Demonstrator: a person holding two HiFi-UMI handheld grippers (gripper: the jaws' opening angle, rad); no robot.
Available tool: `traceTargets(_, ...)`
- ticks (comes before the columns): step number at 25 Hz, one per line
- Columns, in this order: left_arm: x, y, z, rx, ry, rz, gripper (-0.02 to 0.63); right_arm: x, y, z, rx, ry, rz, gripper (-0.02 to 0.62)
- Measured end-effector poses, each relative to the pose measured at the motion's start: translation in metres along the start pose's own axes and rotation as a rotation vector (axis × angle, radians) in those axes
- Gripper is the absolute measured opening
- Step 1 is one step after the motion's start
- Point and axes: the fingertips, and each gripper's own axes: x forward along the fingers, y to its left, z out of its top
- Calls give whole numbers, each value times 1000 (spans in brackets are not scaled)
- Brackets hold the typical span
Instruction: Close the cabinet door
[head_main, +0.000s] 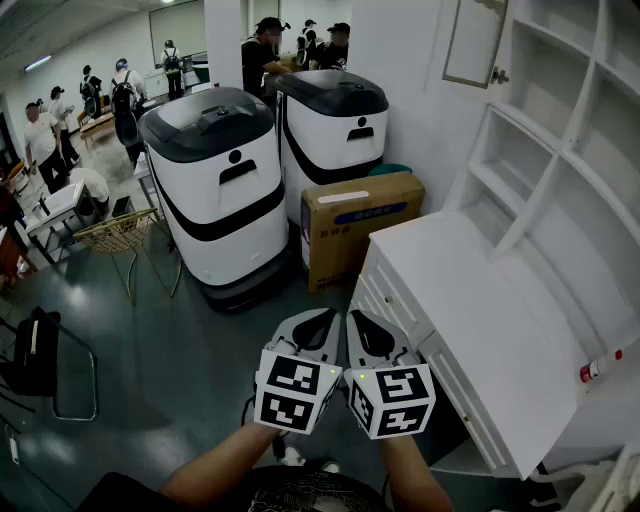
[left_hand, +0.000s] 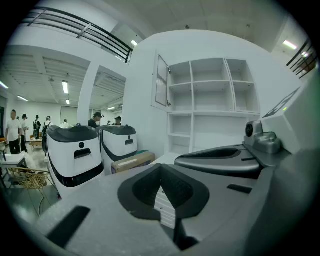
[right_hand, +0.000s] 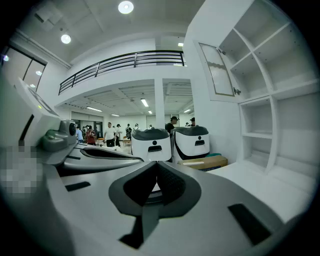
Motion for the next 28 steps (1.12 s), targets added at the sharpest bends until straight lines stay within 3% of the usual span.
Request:
traceTargets(15,-4,37,8,-6,-19,-35,12,25,25,14,-3,-1,-13,21)
traceTargets(28,40,58,22,18,-25,-37,12,66,-3,25,6,-16,-13,21)
